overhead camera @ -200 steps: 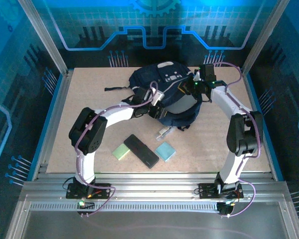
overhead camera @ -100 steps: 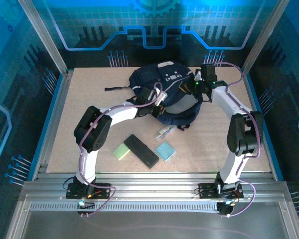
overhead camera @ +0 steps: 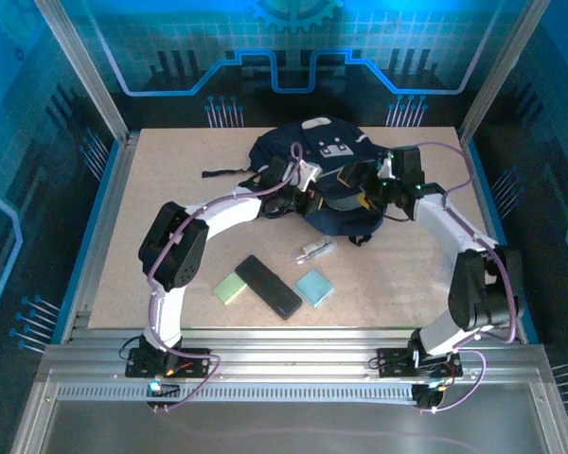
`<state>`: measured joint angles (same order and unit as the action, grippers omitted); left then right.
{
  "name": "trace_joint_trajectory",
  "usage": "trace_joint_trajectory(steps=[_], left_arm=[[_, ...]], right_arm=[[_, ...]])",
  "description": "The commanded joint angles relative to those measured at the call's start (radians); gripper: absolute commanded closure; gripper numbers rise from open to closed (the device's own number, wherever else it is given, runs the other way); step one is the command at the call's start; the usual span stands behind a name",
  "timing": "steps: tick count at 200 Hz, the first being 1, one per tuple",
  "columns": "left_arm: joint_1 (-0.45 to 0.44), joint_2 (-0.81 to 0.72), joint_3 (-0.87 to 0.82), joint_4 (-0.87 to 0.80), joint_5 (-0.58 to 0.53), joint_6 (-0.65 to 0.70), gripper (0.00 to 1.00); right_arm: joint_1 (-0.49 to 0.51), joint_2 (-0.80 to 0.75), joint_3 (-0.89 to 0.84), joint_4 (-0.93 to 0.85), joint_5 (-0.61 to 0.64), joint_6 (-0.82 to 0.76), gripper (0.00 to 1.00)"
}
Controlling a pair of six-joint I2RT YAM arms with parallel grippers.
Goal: Pack the student bag
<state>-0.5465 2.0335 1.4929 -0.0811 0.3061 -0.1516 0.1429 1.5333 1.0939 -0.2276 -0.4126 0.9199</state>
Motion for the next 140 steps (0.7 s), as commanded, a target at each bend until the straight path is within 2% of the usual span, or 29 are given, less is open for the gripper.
trace_joint_trajectory(steps=[1, 37, 71, 87, 96, 124, 129, 135, 140], left_arm=[[0.007, -0.035, 0.070, 0.108, 0.013, -0.086, 1.00], [0.007, -0.035, 0.061, 0.124, 0.022, -0.119, 1.00], [0.000, -0.056, 0.027, 0.140, 0.036, -0.118, 1.00], [-0.001, -0.068, -0.003, 0.150, 0.040, -0.121, 1.00], [-0.002, -0.075, -0.018, 0.154, 0.050, -0.124, 1.00], [0.000, -0.116, -0.073, 0.172, 0.065, -0.107, 1.00], [0.001, -0.126, -0.084, 0.170, 0.063, -0.100, 0.91], [0.005, -0.142, -0.097, 0.170, 0.061, -0.090, 0.78], [0.007, -0.154, -0.105, 0.171, 0.059, -0.082, 0.62]], right_arm=[[0.011, -0.042, -0.074, 0.032, -0.025, 0.044, 0.08], [0.030, 0.005, -0.130, 0.195, -0.076, 0.149, 0.08], [0.054, 0.082, -0.072, 0.277, 0.018, 0.154, 0.09], [0.061, 0.142, -0.025, 0.322, 0.053, 0.163, 0.14], [0.065, 0.178, 0.006, 0.335, 0.057, 0.170, 0.28], [0.068, 0.223, 0.049, 0.395, 0.051, 0.178, 0.90], [0.065, 0.220, 0.053, 0.389, 0.051, 0.172, 1.00], [0.063, 0.213, 0.058, 0.380, 0.052, 0.162, 1.00], [0.061, 0.205, 0.062, 0.370, 0.052, 0.151, 1.00]])
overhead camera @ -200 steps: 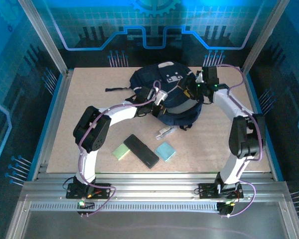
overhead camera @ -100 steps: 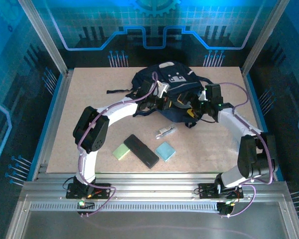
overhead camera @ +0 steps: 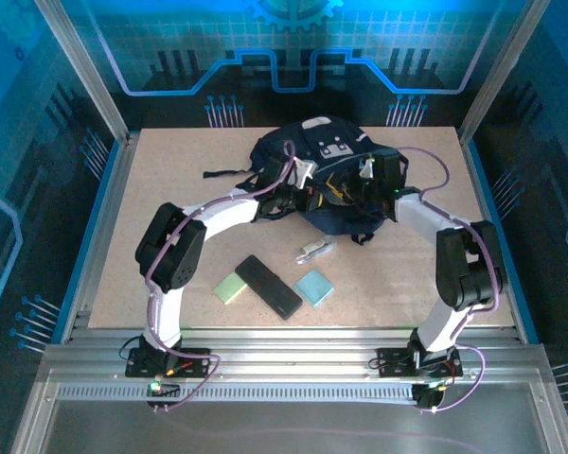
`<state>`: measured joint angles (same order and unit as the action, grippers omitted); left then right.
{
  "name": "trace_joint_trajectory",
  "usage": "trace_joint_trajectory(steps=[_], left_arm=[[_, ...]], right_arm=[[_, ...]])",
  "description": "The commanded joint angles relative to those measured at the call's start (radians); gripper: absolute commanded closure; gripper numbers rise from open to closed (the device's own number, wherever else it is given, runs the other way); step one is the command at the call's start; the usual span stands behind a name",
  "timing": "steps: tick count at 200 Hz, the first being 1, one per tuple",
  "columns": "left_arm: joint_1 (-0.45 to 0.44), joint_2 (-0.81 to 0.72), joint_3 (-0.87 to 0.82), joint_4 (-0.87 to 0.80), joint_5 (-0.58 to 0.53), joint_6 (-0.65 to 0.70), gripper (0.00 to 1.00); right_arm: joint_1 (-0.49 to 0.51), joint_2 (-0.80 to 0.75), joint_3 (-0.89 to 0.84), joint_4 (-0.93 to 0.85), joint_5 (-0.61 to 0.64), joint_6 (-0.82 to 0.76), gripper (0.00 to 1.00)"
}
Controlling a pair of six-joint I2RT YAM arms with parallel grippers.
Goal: Pack the student bag
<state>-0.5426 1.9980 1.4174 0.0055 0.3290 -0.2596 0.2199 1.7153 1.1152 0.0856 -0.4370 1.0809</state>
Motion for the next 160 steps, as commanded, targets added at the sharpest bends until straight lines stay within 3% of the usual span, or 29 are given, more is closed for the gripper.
trace_joint_trajectory(steps=[1, 9, 18, 41, 64, 99, 137, 160], left_arm=[[0.004, -0.122, -0.033, 0.085, 0.035, 0.026, 0.59], [0.012, -0.144, -0.051, 0.090, 0.030, 0.032, 0.36], [0.025, -0.169, -0.073, 0.107, 0.023, 0.034, 0.23], [0.062, -0.208, -0.107, 0.157, 0.005, 0.039, 0.18], [0.085, -0.190, -0.092, 0.166, 0.048, 0.042, 0.24], [0.082, -0.115, -0.057, 0.160, 0.158, 0.070, 0.48], [0.060, -0.069, -0.078, 0.168, 0.215, 0.086, 0.63], [0.040, -0.069, -0.103, 0.200, 0.217, 0.068, 0.60]], right_arm=[[-0.017, 0.021, 0.041, 0.055, 0.077, -0.012, 1.00], [-0.022, 0.005, 0.048, 0.031, 0.077, -0.031, 1.00], [-0.030, -0.012, 0.056, 0.006, 0.073, -0.051, 1.00], [-0.046, -0.047, 0.089, -0.059, 0.053, -0.098, 1.00], [-0.058, -0.045, 0.149, -0.116, 0.013, -0.131, 1.00], [-0.062, -0.008, 0.214, -0.153, -0.039, -0.142, 1.00], [-0.062, 0.015, 0.235, -0.153, -0.071, -0.132, 1.00], [-0.063, 0.018, 0.234, -0.155, -0.070, -0.132, 1.00]])
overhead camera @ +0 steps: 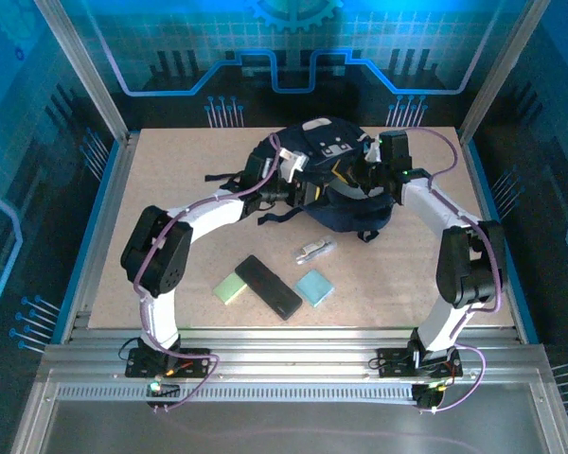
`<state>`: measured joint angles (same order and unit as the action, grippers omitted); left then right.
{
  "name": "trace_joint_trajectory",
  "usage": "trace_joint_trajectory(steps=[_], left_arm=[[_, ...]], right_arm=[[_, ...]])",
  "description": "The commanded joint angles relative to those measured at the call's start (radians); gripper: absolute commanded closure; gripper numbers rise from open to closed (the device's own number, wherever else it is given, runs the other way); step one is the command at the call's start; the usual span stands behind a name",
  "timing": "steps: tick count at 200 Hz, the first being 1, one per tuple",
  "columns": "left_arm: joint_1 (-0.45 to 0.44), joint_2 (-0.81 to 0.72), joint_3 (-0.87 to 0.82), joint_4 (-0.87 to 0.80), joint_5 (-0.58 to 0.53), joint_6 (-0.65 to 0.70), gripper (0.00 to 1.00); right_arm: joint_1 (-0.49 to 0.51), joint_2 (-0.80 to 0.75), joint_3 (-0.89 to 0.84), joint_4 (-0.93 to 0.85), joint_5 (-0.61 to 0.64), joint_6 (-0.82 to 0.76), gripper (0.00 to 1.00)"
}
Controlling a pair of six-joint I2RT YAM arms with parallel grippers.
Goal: Pack the student bag
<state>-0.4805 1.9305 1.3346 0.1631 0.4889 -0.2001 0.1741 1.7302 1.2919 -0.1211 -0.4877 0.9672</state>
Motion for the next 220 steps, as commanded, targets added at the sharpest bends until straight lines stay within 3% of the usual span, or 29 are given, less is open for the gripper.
trace_joint_trajectory(steps=[1, 51, 118, 136, 158, 220], left_arm=[[-0.024, -0.001, -0.023, 0.045, 0.057, 0.009, 0.59], [-0.035, 0.065, 0.025, 0.069, 0.017, 0.001, 0.46], [-0.034, 0.156, 0.115, 0.063, -0.043, 0.047, 0.47], [-0.030, 0.153, 0.124, 0.078, -0.035, 0.043, 0.63], [-0.024, 0.149, 0.143, 0.067, -0.024, 0.039, 0.97], [0.028, 0.100, 0.083, 0.016, -0.015, 0.065, 1.00]], right_arm=[[-0.017, 0.004, 0.058, 0.053, -0.020, -0.018, 1.00], [-0.011, 0.000, 0.055, 0.061, -0.032, -0.009, 1.00], [-0.010, -0.012, 0.041, 0.086, -0.061, 0.007, 1.00], [-0.010, -0.016, 0.043, 0.080, -0.061, 0.001, 1.00], [-0.011, -0.020, 0.045, 0.066, -0.055, -0.012, 1.00], [-0.017, -0.025, 0.033, 0.040, -0.047, -0.041, 1.00]])
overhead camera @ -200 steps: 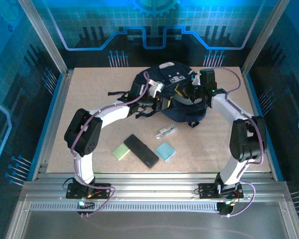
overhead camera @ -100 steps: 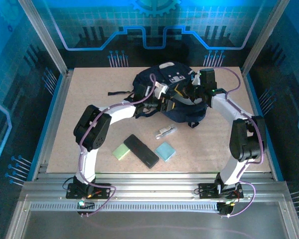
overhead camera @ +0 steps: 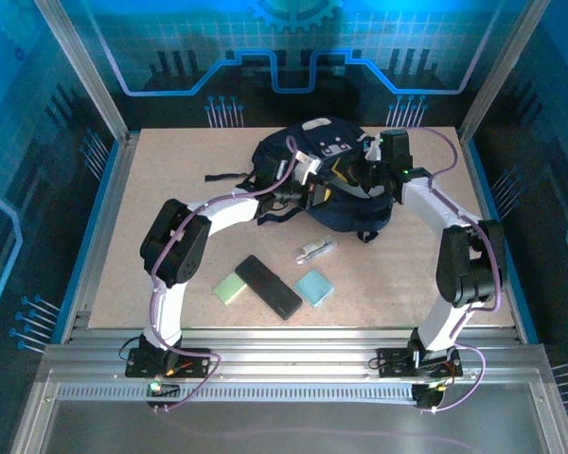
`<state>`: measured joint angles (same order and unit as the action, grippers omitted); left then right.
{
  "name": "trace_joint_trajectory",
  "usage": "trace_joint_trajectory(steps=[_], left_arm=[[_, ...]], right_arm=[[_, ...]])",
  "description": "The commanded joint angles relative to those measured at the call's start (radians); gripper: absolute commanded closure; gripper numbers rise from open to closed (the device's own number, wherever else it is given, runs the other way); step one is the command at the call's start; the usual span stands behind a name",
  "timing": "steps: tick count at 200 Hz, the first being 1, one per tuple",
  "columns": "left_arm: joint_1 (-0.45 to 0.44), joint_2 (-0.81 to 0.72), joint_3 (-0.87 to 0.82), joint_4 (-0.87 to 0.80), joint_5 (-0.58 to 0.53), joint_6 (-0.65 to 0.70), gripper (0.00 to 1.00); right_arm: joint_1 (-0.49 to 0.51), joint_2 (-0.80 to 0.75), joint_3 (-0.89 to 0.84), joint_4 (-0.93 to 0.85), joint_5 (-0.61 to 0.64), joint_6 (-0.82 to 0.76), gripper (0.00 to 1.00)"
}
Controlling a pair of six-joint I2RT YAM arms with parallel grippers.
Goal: Pack the student bag
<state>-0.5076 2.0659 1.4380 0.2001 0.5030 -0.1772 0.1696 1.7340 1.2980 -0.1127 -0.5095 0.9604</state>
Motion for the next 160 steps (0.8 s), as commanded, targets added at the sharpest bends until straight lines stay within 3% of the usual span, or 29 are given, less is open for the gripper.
trace_joint_trajectory(steps=[1, 85, 98, 130, 150, 160], left_arm=[[0.057, -0.036, -0.020, -0.022, -0.029, 0.045, 1.00], [0.187, -0.035, -0.020, -0.236, -0.073, 0.140, 1.00], [0.195, -0.040, -0.021, -0.239, -0.126, 0.146, 1.00], [0.226, -0.008, 0.034, -0.288, -0.421, 0.089, 1.00], [0.258, -0.005, 0.068, -0.346, -0.471, 0.013, 1.00], [0.260, -0.020, 0.062, -0.356, -0.467, -0.010, 0.85]], right_arm=[[-0.012, -0.029, 0.027, 0.030, -0.026, -0.035, 1.00], [-0.020, -0.076, 0.043, -0.044, 0.020, -0.095, 1.00], [-0.020, -0.078, 0.042, -0.044, 0.015, -0.092, 1.00], [0.003, -0.072, 0.048, -0.042, 0.008, -0.092, 1.00], [0.016, -0.058, 0.054, -0.042, 0.002, -0.091, 1.00], [0.022, -0.052, 0.052, -0.038, 0.002, -0.091, 1.00]])
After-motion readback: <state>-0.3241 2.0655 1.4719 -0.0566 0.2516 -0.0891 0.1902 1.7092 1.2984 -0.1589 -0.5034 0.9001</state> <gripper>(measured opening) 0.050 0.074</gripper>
